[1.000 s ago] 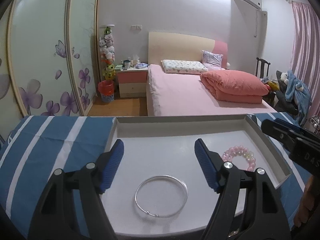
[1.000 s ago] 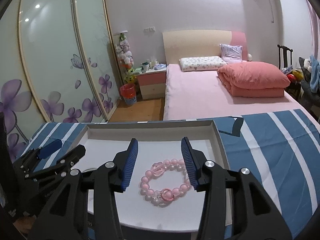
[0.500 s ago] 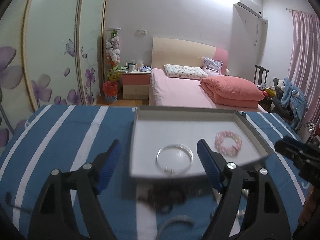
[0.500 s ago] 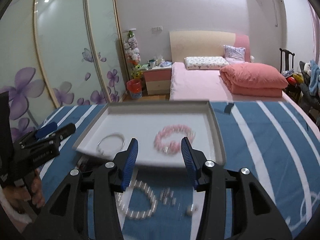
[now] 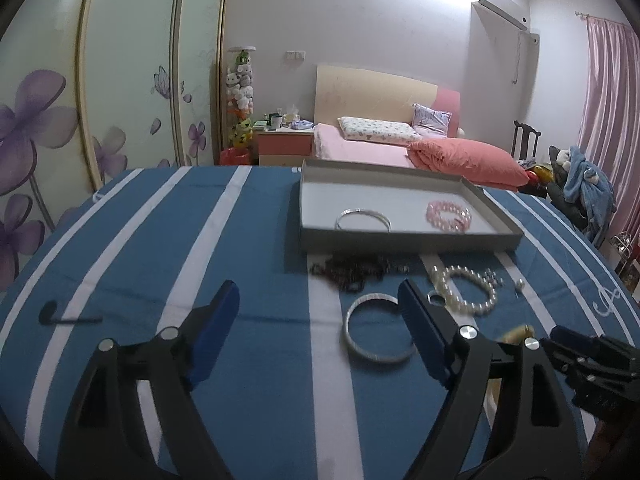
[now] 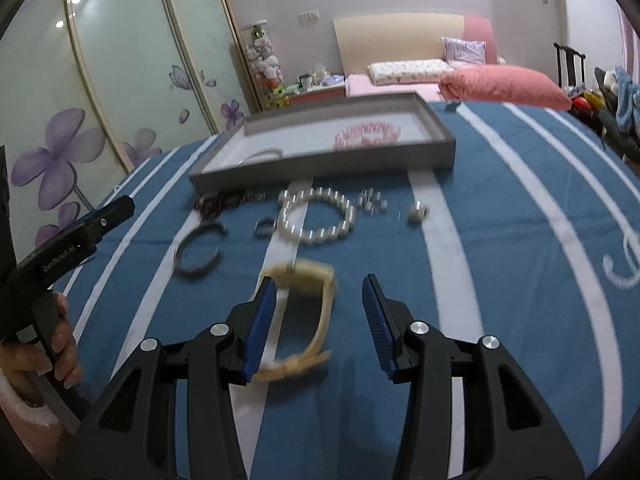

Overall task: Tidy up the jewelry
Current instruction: 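Lower the right gripper onto the cream watch and close on it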

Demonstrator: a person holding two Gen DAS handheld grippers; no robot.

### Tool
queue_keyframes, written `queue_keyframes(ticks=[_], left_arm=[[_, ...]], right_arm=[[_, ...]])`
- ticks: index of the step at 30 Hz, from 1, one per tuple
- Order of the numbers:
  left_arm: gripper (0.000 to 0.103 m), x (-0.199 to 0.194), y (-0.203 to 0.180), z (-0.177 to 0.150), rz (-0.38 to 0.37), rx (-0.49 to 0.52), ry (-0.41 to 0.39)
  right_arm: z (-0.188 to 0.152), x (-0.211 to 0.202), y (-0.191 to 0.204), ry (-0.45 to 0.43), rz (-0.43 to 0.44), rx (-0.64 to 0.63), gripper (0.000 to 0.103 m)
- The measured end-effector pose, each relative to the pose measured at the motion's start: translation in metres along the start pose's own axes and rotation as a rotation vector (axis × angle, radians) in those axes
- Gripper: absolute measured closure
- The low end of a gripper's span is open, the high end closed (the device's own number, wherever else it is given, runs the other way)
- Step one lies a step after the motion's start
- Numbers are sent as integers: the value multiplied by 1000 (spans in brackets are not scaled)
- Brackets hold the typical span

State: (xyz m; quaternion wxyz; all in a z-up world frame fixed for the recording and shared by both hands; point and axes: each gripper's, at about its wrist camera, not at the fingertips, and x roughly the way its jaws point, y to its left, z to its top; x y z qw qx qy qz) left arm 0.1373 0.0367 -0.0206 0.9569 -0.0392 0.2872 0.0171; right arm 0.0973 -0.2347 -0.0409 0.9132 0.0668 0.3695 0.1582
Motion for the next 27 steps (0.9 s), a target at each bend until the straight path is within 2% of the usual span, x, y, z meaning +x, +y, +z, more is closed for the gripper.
queue_keyframes(ticks=[5, 6, 8, 10, 20, 22, 23, 25, 26, 27], left_arm=[[23, 0, -4, -12, 9, 13, 24], [23, 0, -4, -12, 11, 13, 26], [23, 1, -3, -12, 17, 9, 25], [23, 3, -2, -10, 23, 8, 26], [23, 14, -9, -9, 36, 39, 56], [21, 17, -10, -9, 32, 50, 68], [19, 19, -11, -9, 30, 57, 72], [17, 24, -16, -8, 23, 82, 84], [17, 26, -19, -8, 20, 98, 91], [16, 28, -20, -9, 17, 108, 99]], right_arm=[[-13, 2, 4, 16, 19, 31, 55], [-15, 0, 5, 12, 23, 34, 51], [-13, -3, 9, -11, 27, 35, 34], [-13, -3, 13, -23, 9, 17, 29], [-11, 22, 24, 71, -48, -11, 28], [-11, 23, 26, 76, -63, -33, 32], [-12, 24, 26, 83, -69, -40, 42], [-14, 26, 23, 100, -56, -34, 51], [-14, 25, 20, 93, -54, -29, 60], [-14, 23, 18, 89, -58, -27, 64]])
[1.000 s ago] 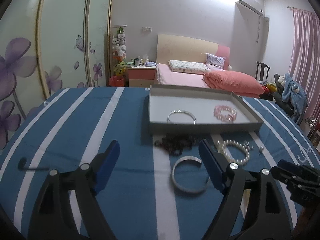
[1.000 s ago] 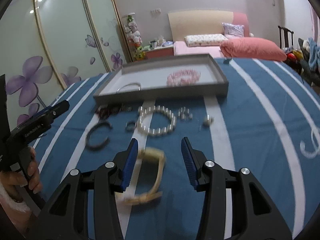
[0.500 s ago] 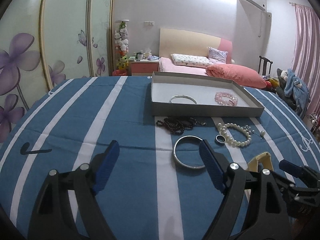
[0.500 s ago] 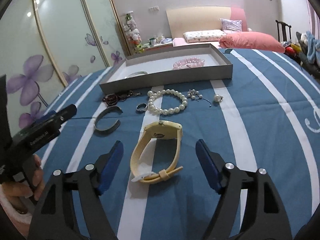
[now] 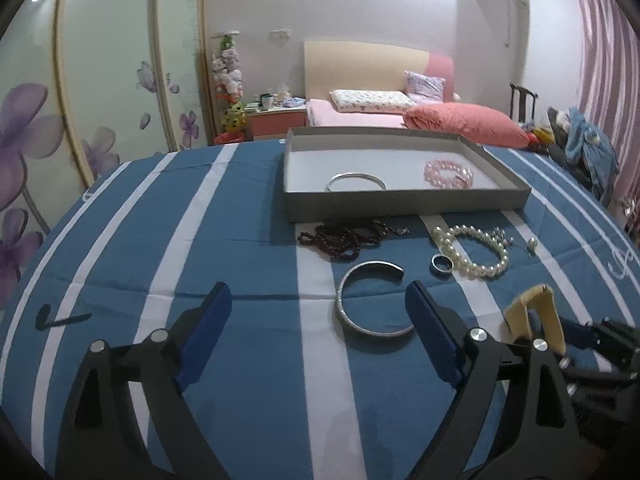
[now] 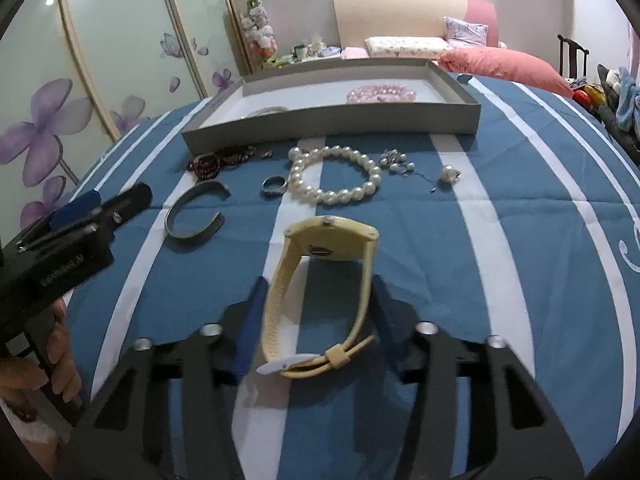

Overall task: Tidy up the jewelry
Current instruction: 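Lower the right gripper onto the cream watch and close on it, then grasp the open silver cuff bangle with the left gripper and lift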

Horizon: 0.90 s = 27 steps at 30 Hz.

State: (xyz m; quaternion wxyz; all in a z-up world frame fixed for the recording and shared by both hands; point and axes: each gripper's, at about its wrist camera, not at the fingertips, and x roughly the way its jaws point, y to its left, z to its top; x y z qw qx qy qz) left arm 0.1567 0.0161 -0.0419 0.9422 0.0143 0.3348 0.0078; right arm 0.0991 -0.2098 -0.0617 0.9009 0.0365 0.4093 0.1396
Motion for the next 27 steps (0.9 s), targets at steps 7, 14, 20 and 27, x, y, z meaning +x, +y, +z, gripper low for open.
queue_keyframes(ticks=[7, 14, 20, 27], left_arm=[[15, 22, -21, 2, -24, 92, 93], [15, 43, -37, 1, -30, 187, 172], [15, 54, -39, 5, -34, 174, 206], [17, 57, -40, 6, -39, 167, 217]], right_arm=[[2, -4, -17, -4, -4, 49, 66], [5, -2, -25, 4, 21, 84, 66], [5, -1, -25, 5, 29, 86, 66], [6, -1, -26, 6, 30, 88, 66]])
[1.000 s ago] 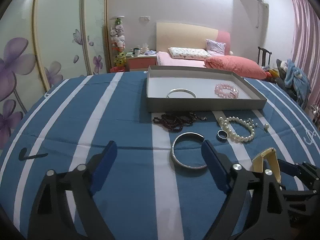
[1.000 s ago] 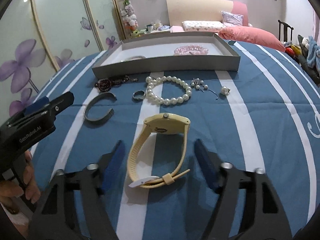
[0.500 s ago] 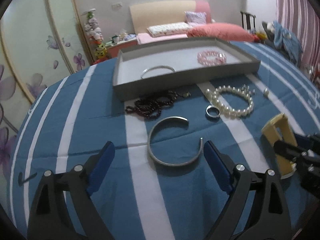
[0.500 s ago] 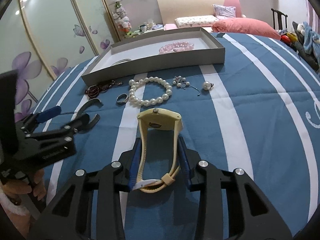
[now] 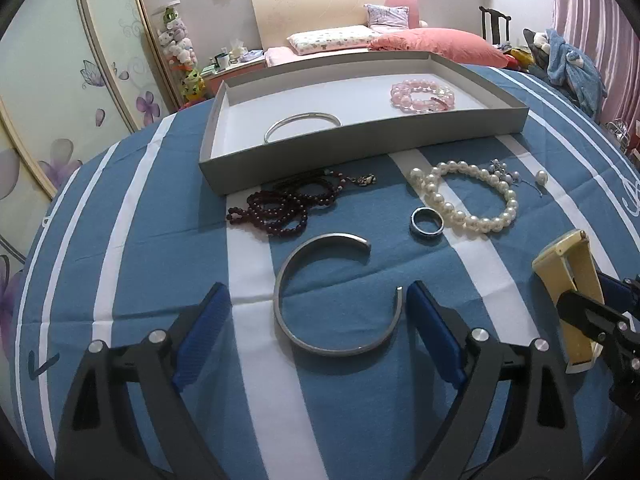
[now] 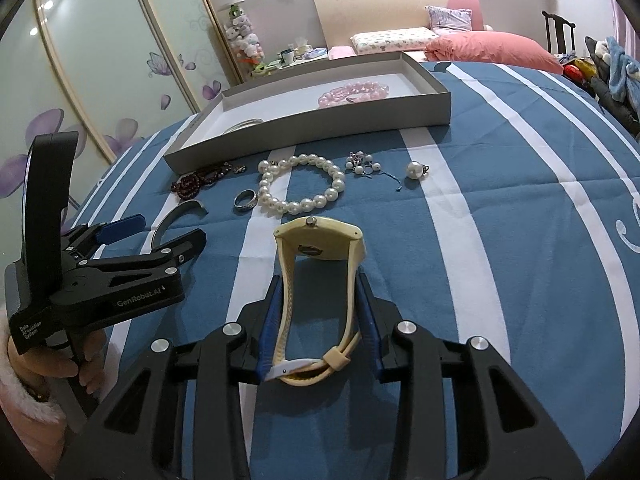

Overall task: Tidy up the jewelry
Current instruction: 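Grasp the open silver cuff bangle with the left gripper and lift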

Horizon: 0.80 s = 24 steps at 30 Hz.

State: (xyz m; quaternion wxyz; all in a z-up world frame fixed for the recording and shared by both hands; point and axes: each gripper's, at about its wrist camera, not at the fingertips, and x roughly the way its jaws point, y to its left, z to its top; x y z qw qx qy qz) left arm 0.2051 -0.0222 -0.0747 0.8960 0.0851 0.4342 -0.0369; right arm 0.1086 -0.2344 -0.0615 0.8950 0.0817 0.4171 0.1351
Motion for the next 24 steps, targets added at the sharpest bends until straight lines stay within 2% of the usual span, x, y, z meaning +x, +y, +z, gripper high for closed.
queue_keyframes(ticks=[8, 10, 12, 24], left_arm=[[28, 2, -1, 2, -38, -25, 2], [37, 2, -1, 3, -57, -35, 2], [40, 1, -2, 4, -62, -40, 0], [41, 1, -2, 4, -60, -55, -2]], right_arm=[[0, 0, 0, 1, 1, 0, 66], [0, 0, 0, 0, 1, 1, 66], [0, 0, 0, 1, 1, 0, 66], [1, 0, 1, 1, 2, -1, 66]])
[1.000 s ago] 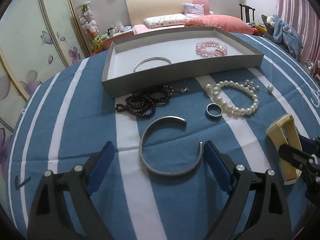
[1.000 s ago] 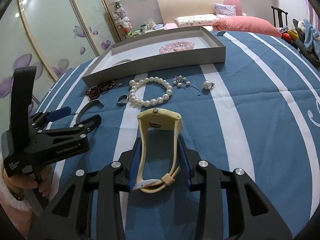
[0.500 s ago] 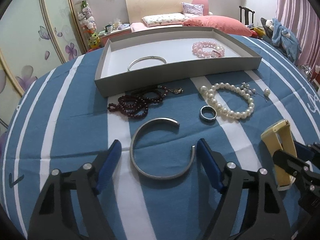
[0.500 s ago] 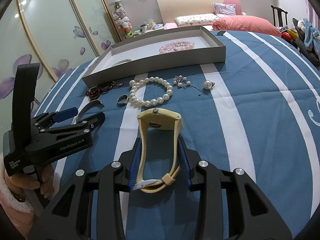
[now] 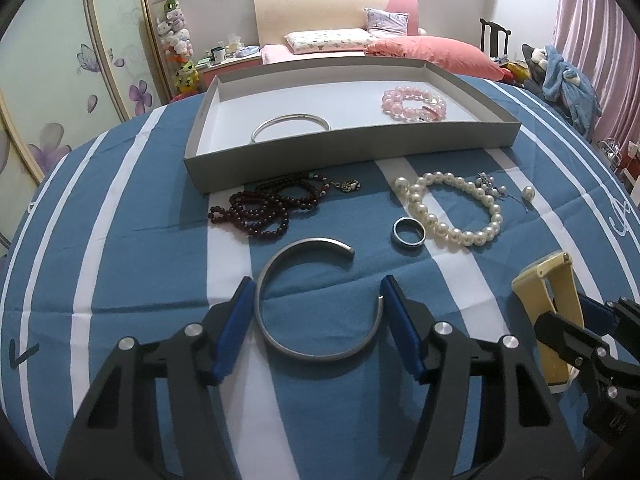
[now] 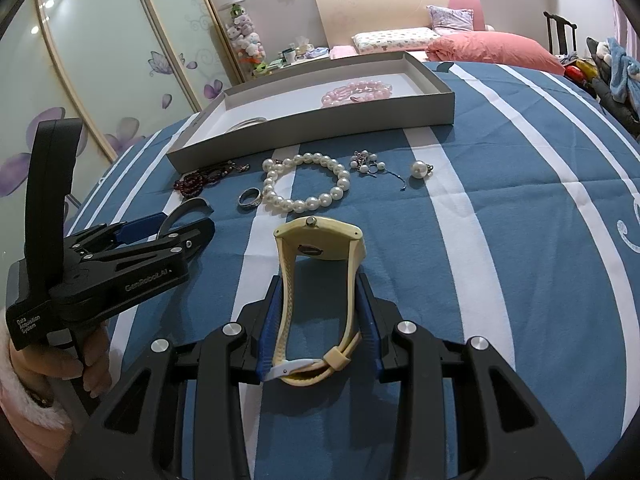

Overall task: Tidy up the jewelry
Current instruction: 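Grasp the open silver cuff bangle with the left gripper and lift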

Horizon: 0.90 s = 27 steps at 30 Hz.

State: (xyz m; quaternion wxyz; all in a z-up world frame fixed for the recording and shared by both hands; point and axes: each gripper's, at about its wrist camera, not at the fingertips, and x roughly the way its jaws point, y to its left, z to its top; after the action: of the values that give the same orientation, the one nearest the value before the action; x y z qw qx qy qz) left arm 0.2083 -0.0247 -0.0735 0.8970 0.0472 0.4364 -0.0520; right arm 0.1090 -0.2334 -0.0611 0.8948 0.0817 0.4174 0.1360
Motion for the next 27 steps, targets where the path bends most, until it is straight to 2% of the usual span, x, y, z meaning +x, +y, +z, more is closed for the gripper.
queue_keyframes(ticks=[9, 17, 27], left_arm=[[41, -2, 5, -1, 9, -27, -7], [41, -14, 6, -4, 1, -48, -43], [41, -58, 5, -8, -19, -91, -200]], right_arm=[[2, -3, 3, -10, 1, -3, 66], [5, -7, 3, -23, 1, -10, 66], [14, -20, 6, -92, -20, -39, 66]])
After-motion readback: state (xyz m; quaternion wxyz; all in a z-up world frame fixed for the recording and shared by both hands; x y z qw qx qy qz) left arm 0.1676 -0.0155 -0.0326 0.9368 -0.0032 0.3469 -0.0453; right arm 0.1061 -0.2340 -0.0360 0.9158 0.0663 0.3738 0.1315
